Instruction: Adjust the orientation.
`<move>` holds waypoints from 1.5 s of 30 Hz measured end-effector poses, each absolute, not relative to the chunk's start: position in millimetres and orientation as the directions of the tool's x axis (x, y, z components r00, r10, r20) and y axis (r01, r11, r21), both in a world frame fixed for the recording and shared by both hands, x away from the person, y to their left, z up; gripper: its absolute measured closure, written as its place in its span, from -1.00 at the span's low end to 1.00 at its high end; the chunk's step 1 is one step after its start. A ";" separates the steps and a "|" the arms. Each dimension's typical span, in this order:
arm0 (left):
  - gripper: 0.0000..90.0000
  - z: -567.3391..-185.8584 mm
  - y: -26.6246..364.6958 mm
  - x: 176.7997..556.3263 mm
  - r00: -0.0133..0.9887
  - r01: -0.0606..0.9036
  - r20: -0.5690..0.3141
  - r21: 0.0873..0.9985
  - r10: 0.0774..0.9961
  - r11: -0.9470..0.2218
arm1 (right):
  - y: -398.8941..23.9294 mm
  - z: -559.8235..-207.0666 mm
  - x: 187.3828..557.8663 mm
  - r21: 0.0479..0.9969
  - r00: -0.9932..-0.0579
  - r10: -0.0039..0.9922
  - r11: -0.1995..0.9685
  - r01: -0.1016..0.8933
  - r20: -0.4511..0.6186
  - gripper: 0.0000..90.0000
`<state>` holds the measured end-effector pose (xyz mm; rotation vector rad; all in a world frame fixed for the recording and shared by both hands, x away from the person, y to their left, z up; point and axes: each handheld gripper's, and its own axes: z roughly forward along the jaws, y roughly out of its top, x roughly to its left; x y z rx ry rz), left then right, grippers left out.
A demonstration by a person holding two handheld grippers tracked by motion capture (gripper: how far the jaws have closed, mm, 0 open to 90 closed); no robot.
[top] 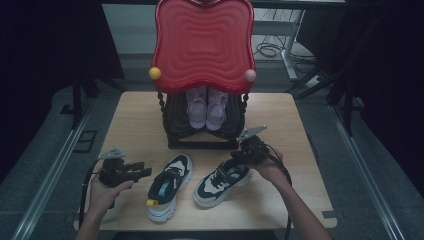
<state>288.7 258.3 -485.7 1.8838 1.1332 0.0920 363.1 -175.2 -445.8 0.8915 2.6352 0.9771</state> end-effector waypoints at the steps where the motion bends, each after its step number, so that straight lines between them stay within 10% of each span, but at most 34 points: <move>1: 0.12 -485.7 258.1 288.6 0.576 0.667 -0.360 0.726 0.734 -0.167 | -178.0 -445.8 362.2 0.646 -0.800 0.599 0.600 0.472 0.029 0.99; 45: 0.12 -488.1 258.4 288.7 0.576 0.673 -0.380 0.723 0.724 -0.157 | -234.7 -456.4 373.3 0.672 -0.770 0.604 0.484 0.560 0.206 0.99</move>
